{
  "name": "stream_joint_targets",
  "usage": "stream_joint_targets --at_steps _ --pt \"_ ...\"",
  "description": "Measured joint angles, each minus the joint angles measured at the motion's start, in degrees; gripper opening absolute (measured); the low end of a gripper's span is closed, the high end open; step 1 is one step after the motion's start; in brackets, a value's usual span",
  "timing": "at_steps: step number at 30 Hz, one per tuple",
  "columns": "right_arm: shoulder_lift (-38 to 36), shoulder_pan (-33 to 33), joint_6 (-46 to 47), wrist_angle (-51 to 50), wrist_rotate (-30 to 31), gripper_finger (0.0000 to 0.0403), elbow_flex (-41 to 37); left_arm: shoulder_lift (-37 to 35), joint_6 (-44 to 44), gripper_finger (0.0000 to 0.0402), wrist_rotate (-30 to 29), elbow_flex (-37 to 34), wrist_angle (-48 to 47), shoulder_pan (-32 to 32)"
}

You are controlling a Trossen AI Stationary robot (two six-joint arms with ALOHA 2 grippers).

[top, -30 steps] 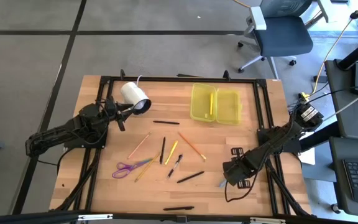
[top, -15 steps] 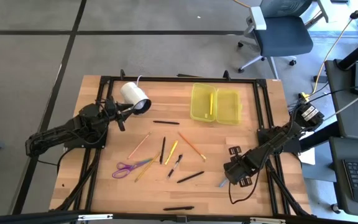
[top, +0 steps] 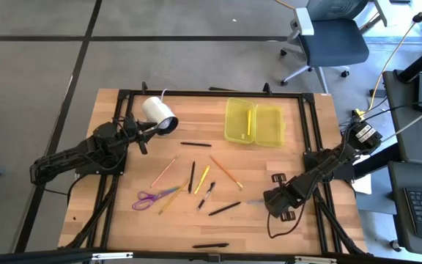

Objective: Pick & place school supplies into a supply box
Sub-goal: Put the blue pen into the yellow supply box

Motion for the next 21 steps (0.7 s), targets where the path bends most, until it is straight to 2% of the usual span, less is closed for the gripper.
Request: stream_joint_targets --at_steps 7,12,21 --pt "0.02 -0.02 10.64 0.3 0.19 0.0043 0.09 0.0 -0.02 0.0127 0.0 0.02 0.0 -0.01" --pt "0.17 -0.04 11.88 0.27 0.19 0.0031 0.73 0.0 0.0 0.0127 0.0 0.02 0.0 0.0" --pt "0.28 -0.07 13.79 0.82 -1.28 0.0034 1.77 0.0 -0.02 0.0127 0.0 0.01 0.0 0.0"
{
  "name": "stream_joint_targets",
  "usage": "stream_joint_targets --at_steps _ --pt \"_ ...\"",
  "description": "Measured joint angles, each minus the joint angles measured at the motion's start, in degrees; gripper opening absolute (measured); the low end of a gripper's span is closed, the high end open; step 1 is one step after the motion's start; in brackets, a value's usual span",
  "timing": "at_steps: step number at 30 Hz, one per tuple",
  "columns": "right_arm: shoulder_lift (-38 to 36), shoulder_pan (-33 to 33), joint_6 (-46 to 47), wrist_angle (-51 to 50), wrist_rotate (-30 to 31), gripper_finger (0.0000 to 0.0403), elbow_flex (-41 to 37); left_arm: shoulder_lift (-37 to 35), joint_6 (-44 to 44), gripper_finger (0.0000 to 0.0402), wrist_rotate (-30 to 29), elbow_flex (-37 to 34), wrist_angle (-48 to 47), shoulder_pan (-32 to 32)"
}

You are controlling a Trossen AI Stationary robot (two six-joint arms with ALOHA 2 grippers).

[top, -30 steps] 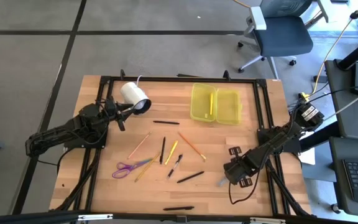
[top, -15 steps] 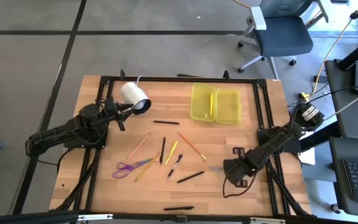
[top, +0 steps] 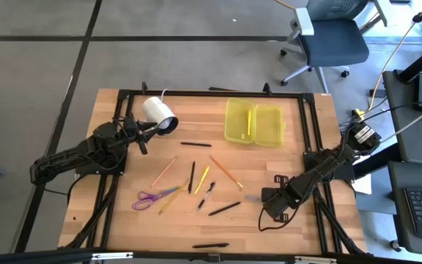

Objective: Pick & place school supplies into a supply box
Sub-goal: Put the blue pen into the yellow supply box

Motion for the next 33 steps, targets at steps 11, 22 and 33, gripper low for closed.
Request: stream_joint_targets --at_steps 11,22,33 --pt "-0.56 -2.56 1.61 -0.88 3.07 0.0036 4.41 0.0 0.0 0.0127 0.0 0.01 0.0 -0.02" --pt "-9.59 -19.3 8.45 -1.38 19.28 0.0038 8.79 0.0 -0.07 0.0127 0.09 0.01 0.04 0.0" --pt "-9.63 -42.1 1.17 0.46 19.1 0.0042 8.74 0.0 -0.07 0.0127 0.22 0.0 0.02 0.0"
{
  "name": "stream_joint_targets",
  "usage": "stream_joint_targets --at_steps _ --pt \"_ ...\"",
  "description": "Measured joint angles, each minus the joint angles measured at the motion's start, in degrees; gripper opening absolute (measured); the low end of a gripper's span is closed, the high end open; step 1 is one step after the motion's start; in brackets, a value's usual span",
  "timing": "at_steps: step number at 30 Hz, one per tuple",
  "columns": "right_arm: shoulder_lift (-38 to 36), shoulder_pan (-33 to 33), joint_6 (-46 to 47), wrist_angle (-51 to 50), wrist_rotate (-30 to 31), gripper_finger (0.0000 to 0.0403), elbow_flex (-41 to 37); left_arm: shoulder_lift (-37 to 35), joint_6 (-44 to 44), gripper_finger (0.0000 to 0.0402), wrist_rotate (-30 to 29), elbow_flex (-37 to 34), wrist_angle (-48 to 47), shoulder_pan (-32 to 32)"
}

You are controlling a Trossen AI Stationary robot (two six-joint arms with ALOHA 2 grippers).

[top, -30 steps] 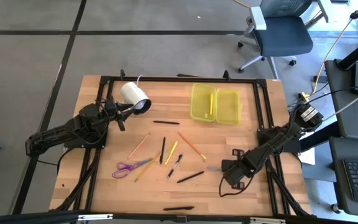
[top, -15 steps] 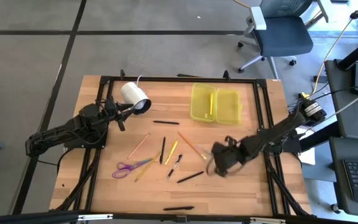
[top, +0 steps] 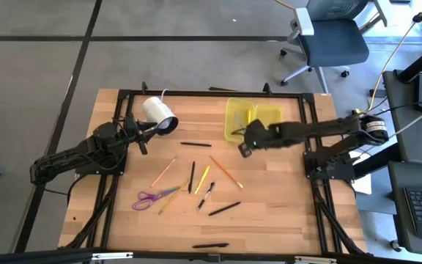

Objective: Pick & place school supplies into a supply box
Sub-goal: Put the blue pen into the yellow supply box

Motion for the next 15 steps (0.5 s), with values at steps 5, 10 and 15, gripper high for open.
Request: stream_joint_targets --at_steps 5,10,15 --pt "3.17 -8.22 -6.17 3.37 -6.64 0.0043 -0.04 0.0 0.01 0.0127 0.04 0.01 0.0 0.0" --pt "7.3 -14.86 -10.42 11.69 -10.29 0.0044 -0.04 0.0 -0.02 0.0127 0.04 0.01 0.0 0.0" --pt "12.74 -18.37 -12.98 15.8 -17.67 0.0044 -0.04 0.0 -0.02 0.0127 0.04 0.01 -0.02 0.0"
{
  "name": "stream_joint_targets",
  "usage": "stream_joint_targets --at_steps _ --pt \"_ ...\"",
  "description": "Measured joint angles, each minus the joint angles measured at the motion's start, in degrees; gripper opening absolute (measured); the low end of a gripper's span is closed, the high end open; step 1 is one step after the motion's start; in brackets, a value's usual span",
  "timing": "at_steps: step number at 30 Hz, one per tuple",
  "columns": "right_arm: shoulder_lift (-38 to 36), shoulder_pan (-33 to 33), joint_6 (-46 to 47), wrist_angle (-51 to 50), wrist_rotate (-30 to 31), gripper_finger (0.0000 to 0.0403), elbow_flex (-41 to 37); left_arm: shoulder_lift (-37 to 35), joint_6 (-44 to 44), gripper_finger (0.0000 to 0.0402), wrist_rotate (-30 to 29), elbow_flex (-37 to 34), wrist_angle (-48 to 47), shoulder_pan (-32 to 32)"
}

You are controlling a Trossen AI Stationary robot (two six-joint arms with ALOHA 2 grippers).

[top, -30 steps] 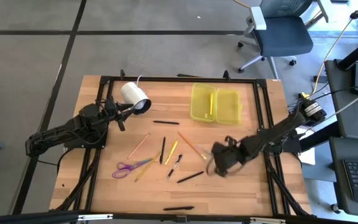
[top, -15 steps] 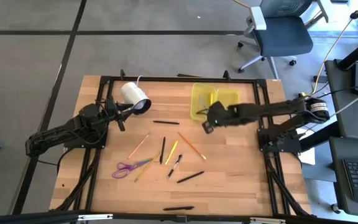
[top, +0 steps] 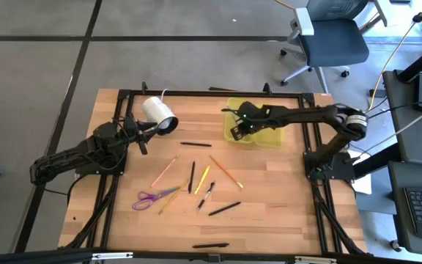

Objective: Pick & place school supplies into a supply box
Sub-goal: Put the blue pen into the yellow supply box

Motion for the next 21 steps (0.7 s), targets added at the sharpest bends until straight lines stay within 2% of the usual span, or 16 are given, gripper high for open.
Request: stream_joint_targets --at_steps 7,14,21 --pt "5.72 -1.52 -0.34 0.26 -0.04 0.0045 -0.01 0.0 0.07 0.0127 0.0 0.0 0.0 0.0" --pt "7.21 -2.65 -0.77 0.6 -0.16 0.0046 0.04 0.0 0.09 0.0127 -0.02 0.0 0.0 -0.02" --pt "7.23 -2.68 -5.13 0.68 -0.07 0.0084 0.04 0.0 0.11 0.0127 -0.02 -0.01 -0.02 -0.01"
